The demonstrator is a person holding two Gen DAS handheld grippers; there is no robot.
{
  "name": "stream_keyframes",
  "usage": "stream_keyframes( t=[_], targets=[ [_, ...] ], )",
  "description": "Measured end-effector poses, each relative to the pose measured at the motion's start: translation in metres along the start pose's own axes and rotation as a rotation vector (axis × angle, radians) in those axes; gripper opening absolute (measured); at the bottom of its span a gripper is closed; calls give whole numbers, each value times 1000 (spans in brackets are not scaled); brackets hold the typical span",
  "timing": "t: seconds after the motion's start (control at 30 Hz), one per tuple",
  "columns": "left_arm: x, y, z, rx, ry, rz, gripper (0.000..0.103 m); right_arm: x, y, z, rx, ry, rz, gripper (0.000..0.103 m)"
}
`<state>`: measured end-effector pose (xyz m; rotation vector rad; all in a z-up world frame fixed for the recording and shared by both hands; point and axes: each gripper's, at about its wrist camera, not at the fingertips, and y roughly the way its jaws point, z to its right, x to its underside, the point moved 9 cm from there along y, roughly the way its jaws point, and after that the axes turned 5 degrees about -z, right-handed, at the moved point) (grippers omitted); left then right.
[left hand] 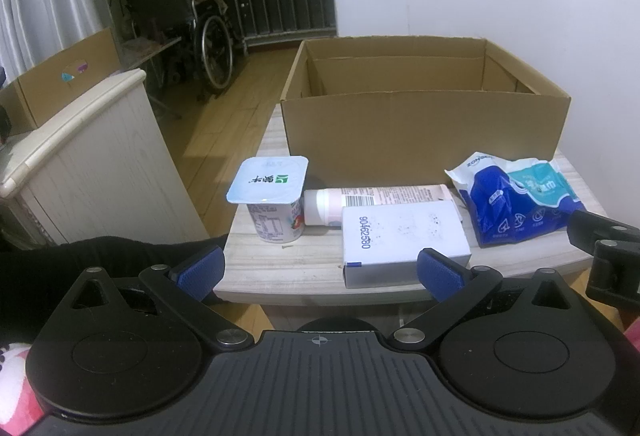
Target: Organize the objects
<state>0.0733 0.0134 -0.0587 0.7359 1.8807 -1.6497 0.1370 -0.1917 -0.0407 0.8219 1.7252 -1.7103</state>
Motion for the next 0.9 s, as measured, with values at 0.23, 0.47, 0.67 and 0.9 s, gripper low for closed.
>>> stream_keyframes(
  t=[0.23, 0.47, 0.67, 0.9],
  targets=[
    [0, 0, 0, 0, 0, 0, 103, 0, 0, -1, 2, -3, 5, 103],
    [0, 0, 0, 0, 0, 0, 103, 0, 1, 1, -2, 3, 0, 103],
    [0, 0, 0, 0, -1, -1, 103, 0, 1, 1, -2, 4, 0, 103],
    [0, 0, 0, -1, -1, -1, 103, 0, 1, 1, -2, 4, 0, 103]
  ],
)
